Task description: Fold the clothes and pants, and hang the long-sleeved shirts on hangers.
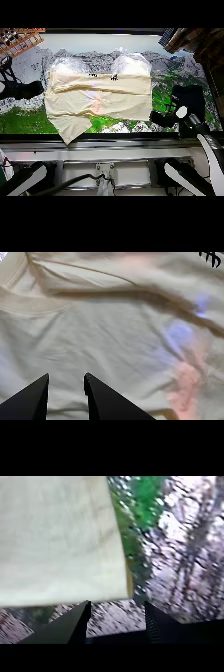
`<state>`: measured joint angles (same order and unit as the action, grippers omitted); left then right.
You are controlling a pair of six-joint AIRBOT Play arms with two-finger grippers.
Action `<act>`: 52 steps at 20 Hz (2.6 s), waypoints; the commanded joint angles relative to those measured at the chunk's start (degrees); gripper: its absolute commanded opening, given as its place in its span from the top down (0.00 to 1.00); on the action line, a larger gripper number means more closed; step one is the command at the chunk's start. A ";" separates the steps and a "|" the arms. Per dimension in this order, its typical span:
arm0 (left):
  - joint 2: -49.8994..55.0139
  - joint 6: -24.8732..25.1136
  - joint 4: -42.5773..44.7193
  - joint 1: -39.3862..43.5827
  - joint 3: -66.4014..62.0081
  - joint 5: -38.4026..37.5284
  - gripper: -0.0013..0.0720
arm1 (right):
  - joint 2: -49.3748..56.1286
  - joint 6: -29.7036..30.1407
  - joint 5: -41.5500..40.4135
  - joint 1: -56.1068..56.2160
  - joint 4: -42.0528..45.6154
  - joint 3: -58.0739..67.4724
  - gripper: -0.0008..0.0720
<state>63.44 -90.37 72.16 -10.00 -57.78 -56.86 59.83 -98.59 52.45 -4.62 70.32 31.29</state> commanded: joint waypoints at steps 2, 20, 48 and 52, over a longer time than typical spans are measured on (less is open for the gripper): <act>-1.31 0.81 -0.09 0.15 2.51 1.73 0.66 | -0.33 -1.07 -7.56 -0.02 -5.14 -1.42 0.41; 1.40 -2.38 9.44 -6.54 11.26 2.82 0.37 | 3.52 2.23 -6.93 0.02 -5.35 -1.42 0.96; 12.20 6.95 -3.43 -5.77 12.85 -1.90 0.96 | 2.60 6.01 -4.57 0.02 -5.95 -1.42 0.96; 1.77 12.07 1.18 -5.81 12.87 -6.80 0.96 | -3.98 8.28 1.77 -0.02 2.16 -1.42 0.96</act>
<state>71.02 -82.08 70.72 -15.77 -44.84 -59.92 59.61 -91.81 49.82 -4.64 67.40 29.82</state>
